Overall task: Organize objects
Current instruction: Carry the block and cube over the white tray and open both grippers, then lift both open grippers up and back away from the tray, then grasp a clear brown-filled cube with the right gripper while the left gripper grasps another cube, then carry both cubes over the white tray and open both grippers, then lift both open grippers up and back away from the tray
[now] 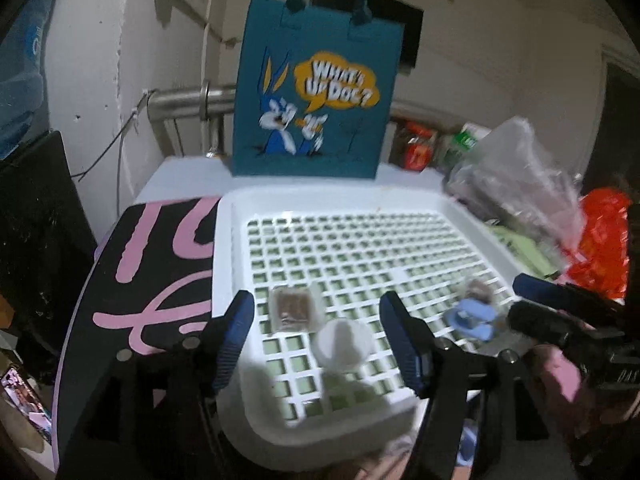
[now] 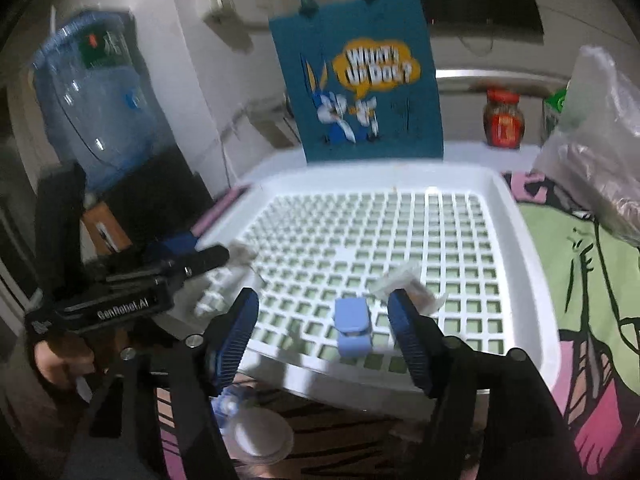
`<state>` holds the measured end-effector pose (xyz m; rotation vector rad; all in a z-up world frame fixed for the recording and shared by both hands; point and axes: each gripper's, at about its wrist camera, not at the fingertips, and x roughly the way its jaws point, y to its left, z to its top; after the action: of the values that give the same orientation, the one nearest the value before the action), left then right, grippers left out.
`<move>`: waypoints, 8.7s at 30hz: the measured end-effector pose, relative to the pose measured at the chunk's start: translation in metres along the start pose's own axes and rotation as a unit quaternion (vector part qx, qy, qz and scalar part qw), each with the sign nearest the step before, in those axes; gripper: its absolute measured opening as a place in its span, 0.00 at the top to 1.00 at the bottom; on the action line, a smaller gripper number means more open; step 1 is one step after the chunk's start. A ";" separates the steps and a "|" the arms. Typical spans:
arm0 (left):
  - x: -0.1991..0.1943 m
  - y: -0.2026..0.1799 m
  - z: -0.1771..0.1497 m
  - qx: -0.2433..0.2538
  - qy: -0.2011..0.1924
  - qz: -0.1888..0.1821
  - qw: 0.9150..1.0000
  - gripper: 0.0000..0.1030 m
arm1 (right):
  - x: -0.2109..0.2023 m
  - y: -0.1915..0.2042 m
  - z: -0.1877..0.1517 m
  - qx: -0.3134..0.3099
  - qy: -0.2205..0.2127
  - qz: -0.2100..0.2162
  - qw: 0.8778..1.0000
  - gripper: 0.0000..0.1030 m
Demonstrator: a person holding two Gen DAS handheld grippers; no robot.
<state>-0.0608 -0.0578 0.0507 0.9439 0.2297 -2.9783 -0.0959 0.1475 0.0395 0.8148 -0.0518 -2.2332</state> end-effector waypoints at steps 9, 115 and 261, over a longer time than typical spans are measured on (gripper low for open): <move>-0.030 -0.006 -0.011 -0.003 -0.019 -0.014 1.000 0.37 | -0.066 -0.032 0.003 0.063 -0.099 -0.005 0.993 0.17; -0.005 -0.027 -0.061 -0.042 0.120 -0.038 0.991 0.71 | -0.011 -0.035 -0.057 0.030 0.117 -0.050 0.991 0.75; -0.061 -0.028 -0.049 0.002 -0.002 -0.059 0.998 0.39 | -0.095 -0.069 -0.038 0.075 -0.076 -0.044 0.993 0.23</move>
<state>0.0162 -0.0248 0.0498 0.9568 0.2882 -3.0887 -0.0693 0.2675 0.0419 0.7370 -0.2642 -2.3930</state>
